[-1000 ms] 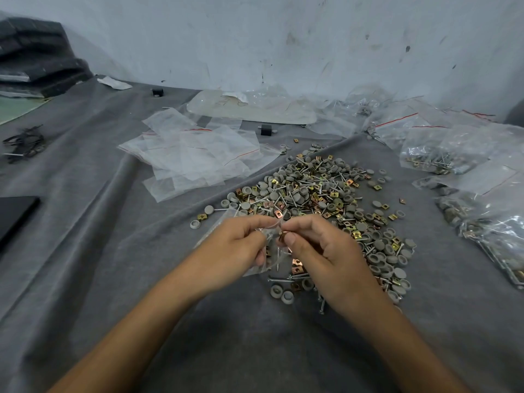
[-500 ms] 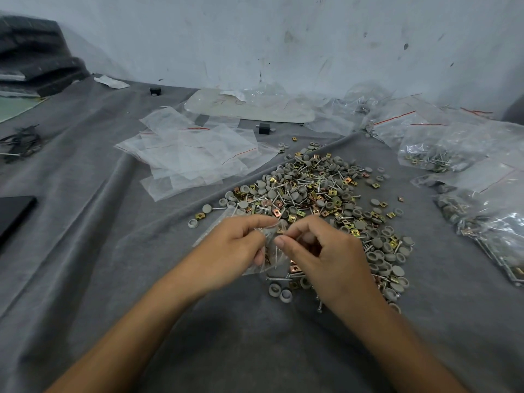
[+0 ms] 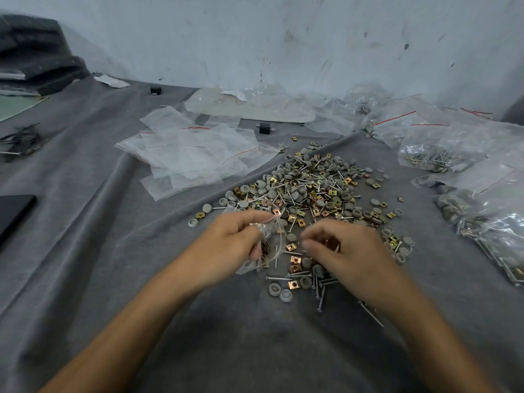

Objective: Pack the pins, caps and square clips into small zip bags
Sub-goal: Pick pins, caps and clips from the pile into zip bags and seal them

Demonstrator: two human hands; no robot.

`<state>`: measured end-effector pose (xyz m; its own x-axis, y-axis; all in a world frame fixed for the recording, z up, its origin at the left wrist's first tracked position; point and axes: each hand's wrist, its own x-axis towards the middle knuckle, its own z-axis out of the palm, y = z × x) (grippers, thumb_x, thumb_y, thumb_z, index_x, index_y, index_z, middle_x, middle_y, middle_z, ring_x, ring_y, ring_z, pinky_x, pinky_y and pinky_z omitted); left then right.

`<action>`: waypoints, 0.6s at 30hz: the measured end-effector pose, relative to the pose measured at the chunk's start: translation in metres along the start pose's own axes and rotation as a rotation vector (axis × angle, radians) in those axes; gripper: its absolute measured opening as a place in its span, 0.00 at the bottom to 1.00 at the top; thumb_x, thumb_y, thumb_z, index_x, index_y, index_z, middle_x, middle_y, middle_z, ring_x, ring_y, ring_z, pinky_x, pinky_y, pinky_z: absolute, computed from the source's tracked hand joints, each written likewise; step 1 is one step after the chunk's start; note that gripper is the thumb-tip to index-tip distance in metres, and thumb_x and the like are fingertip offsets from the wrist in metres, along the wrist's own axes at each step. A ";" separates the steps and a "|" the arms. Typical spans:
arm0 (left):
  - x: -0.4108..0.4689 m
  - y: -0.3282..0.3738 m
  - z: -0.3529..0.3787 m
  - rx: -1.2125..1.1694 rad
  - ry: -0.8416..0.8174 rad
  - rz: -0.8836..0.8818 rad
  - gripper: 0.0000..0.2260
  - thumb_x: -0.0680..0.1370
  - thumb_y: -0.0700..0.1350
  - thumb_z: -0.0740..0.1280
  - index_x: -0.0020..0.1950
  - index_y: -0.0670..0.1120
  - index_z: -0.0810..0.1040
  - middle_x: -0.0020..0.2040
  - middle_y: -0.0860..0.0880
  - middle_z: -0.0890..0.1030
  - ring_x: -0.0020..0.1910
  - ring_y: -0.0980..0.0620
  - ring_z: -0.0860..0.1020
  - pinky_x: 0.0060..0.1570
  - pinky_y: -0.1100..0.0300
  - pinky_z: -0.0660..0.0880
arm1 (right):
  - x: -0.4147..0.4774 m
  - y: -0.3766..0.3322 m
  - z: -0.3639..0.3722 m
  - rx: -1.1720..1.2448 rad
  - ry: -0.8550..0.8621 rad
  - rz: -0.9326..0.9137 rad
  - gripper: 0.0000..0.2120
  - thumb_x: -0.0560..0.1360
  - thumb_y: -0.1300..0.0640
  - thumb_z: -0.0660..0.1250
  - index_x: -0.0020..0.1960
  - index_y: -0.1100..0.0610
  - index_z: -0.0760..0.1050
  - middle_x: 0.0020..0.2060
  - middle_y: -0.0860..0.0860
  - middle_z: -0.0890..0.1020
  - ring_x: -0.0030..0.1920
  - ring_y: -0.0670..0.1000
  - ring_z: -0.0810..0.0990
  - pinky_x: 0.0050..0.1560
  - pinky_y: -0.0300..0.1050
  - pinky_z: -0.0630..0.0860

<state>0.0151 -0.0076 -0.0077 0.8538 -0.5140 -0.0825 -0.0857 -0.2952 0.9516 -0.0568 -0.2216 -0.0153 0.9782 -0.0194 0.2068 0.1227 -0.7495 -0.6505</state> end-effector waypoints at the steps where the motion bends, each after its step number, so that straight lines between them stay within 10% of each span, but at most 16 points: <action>1: 0.000 0.000 0.000 0.004 0.000 0.000 0.18 0.82 0.36 0.58 0.58 0.59 0.77 0.28 0.52 0.77 0.31 0.51 0.70 0.30 0.62 0.68 | 0.000 0.000 0.001 -0.100 -0.055 0.005 0.02 0.78 0.49 0.70 0.48 0.42 0.81 0.39 0.39 0.81 0.44 0.40 0.79 0.42 0.36 0.72; 13: -0.001 0.002 0.000 0.029 -0.001 0.002 0.18 0.83 0.37 0.58 0.60 0.59 0.77 0.28 0.52 0.77 0.30 0.53 0.69 0.31 0.62 0.67 | 0.000 -0.004 0.016 -0.383 -0.151 -0.038 0.05 0.79 0.42 0.64 0.50 0.42 0.76 0.45 0.38 0.75 0.50 0.45 0.70 0.58 0.49 0.68; 18: -0.001 0.001 0.000 0.027 -0.002 0.008 0.18 0.82 0.36 0.58 0.60 0.58 0.77 0.28 0.52 0.77 0.28 0.55 0.70 0.29 0.65 0.67 | 0.002 -0.004 0.014 0.064 0.060 -0.034 0.03 0.80 0.52 0.67 0.48 0.45 0.78 0.38 0.42 0.81 0.41 0.44 0.81 0.42 0.44 0.79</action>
<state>0.0142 -0.0079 -0.0063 0.8517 -0.5185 -0.0753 -0.1069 -0.3126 0.9438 -0.0532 -0.2091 -0.0224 0.9616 -0.0360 0.2719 0.1678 -0.7069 -0.6871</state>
